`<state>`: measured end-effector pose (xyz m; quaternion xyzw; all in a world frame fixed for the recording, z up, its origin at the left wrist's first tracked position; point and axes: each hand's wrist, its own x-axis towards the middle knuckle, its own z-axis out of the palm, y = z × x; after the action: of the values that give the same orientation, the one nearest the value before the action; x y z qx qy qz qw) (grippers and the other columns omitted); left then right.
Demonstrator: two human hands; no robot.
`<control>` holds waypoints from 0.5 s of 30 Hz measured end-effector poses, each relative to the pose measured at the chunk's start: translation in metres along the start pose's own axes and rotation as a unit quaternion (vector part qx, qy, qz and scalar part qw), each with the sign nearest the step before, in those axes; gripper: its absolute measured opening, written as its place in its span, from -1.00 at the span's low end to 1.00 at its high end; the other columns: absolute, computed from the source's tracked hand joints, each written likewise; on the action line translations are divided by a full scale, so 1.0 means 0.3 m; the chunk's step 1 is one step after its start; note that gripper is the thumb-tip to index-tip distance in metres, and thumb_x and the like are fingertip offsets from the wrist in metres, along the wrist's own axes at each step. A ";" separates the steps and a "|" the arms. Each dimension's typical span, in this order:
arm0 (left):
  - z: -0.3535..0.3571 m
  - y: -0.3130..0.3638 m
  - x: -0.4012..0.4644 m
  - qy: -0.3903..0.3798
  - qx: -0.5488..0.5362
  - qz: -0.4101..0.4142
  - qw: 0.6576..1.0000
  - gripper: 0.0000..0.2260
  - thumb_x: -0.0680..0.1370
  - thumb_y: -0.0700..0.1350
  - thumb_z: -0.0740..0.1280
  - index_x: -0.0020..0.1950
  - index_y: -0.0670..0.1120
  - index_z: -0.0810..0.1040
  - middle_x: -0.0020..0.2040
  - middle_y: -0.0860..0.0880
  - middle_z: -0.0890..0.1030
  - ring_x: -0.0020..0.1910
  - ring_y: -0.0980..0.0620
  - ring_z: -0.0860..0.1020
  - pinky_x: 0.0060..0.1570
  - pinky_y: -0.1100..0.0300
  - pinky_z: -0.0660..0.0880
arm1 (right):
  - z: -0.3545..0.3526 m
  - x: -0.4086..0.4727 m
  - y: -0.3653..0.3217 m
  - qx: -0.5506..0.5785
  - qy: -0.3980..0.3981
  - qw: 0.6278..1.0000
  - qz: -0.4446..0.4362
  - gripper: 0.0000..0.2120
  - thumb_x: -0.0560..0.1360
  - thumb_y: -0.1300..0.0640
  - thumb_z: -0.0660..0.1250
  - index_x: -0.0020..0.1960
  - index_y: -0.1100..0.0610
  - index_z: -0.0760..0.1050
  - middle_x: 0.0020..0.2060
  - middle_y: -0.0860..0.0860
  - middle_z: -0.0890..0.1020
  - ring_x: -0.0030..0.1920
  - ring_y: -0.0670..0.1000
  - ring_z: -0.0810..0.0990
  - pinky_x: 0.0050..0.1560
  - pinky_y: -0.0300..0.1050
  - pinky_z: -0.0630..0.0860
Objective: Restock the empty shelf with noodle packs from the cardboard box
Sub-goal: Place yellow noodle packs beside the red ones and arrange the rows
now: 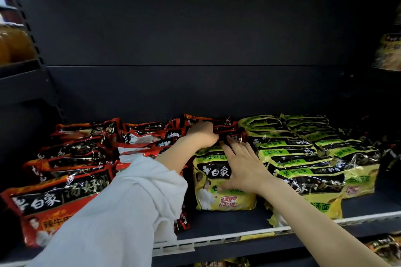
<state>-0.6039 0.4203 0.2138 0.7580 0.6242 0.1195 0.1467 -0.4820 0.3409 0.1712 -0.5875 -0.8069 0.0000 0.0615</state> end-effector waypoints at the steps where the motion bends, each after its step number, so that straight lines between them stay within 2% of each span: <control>1: -0.010 0.003 -0.016 0.015 -0.004 0.021 1.000 -0.66 0.60 -0.05 0.21 0.35 -0.11 0.42 0.32 -0.10 0.46 0.24 -0.08 0.47 0.18 0.11 0.44 | -0.007 -0.002 -0.010 0.021 0.005 1.000 0.000 0.05 0.33 -0.29 0.40 0.55 0.12 -0.10 0.54 0.07 -0.06 0.54 0.06 -0.13 0.51 0.03 -0.27; 3: -0.033 -0.001 -0.057 0.054 -0.024 0.064 0.996 -0.71 0.60 -0.07 0.21 0.31 -0.08 0.46 0.29 -0.07 0.49 0.21 -0.05 0.49 0.18 0.10 0.47 | -0.024 -0.001 -0.039 0.062 0.040 0.997 -0.008 -0.11 0.40 -0.24 0.34 0.53 0.11 0.01 0.49 0.04 0.11 0.52 0.04 -0.01 0.52 0.02 -0.24; 5: -0.057 -0.038 -0.104 0.099 -0.033 0.090 0.990 -0.77 0.60 -0.07 0.21 0.22 -0.06 0.52 0.22 -0.07 0.53 0.16 -0.03 0.51 0.16 0.04 0.49 | -0.043 0.001 -0.078 0.089 0.089 0.992 -0.027 -0.32 0.46 -0.11 0.30 0.47 0.12 0.16 0.38 0.00 0.27 0.45 0.01 0.14 0.53 -0.01 -0.12; 8: -0.090 -0.157 -0.155 0.147 -0.010 0.095 0.984 -0.79 0.58 -0.12 0.21 0.16 -0.07 0.55 0.17 -0.08 0.54 0.14 -0.06 0.49 0.16 0.04 0.47 | -0.052 0.003 -0.150 0.137 0.121 0.982 -0.055 -0.46 0.51 0.06 0.28 0.45 0.09 0.24 0.35 -0.02 0.32 0.39 -0.01 0.21 0.43 -0.18 0.10; 10: -0.126 -0.247 -0.180 0.168 -0.005 0.091 0.982 -0.79 0.58 -0.16 0.20 0.15 -0.10 0.56 0.14 -0.11 0.58 0.08 -0.08 0.53 0.10 0.11 0.47 | -0.045 -0.003 -0.206 0.186 0.142 0.971 -0.046 -0.53 0.53 0.10 0.28 0.42 0.09 0.30 0.34 -0.03 0.35 0.37 -0.03 0.25 0.33 -0.26 0.18; 12: -0.164 -0.334 -0.197 0.149 0.006 0.088 0.985 -0.77 0.60 -0.19 0.18 0.17 -0.15 0.57 0.17 -0.11 0.59 0.12 -0.08 0.54 0.12 0.18 0.43 | -0.032 -0.006 -0.266 0.204 0.158 0.965 -0.047 -0.55 0.55 0.04 0.28 0.40 0.10 0.33 0.32 -0.02 0.38 0.36 -0.02 0.29 0.29 -0.30 0.20; 15: -0.195 -0.442 -0.225 0.049 0.041 0.090 0.994 -0.74 0.62 -0.14 0.20 0.26 -0.16 0.53 0.26 -0.11 0.54 0.24 -0.07 0.49 0.22 0.19 0.36 | -0.008 0.002 -0.355 0.188 0.112 0.975 -0.048 -0.34 0.48 -0.13 0.34 0.48 0.07 0.21 0.43 0.00 0.23 0.46 0.02 0.14 0.39 -0.17 0.19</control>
<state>-0.7590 0.3818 0.2188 0.8095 0.5647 0.1434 0.0730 -0.5828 0.3083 0.1812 -0.5224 -0.8077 0.0823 0.2608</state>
